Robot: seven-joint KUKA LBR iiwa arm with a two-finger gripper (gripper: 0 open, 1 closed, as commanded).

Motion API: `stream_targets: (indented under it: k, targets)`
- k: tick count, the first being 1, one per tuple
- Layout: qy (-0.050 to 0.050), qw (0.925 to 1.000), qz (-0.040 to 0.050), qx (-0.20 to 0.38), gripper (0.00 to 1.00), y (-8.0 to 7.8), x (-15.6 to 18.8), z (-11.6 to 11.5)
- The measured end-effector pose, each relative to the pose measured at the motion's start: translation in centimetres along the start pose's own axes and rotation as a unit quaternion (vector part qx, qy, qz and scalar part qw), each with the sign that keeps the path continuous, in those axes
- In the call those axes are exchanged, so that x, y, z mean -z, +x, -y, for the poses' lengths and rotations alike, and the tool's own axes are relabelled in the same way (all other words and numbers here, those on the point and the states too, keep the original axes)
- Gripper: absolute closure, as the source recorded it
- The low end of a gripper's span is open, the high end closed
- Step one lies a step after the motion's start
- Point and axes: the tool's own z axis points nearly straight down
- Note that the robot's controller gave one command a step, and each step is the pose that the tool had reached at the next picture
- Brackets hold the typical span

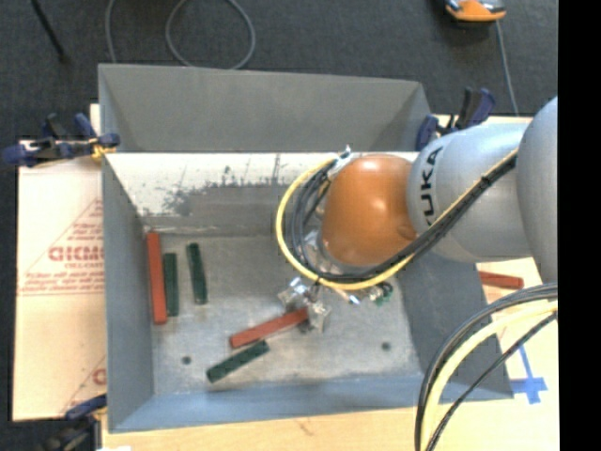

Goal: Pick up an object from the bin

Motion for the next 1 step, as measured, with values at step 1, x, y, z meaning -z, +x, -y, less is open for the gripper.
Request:
stream_targets:
  k: [1]
  targets:
    - [0.0, 1.0, 0.0007, -0.002, 0.0, -0.07, 0.05, 0.08]
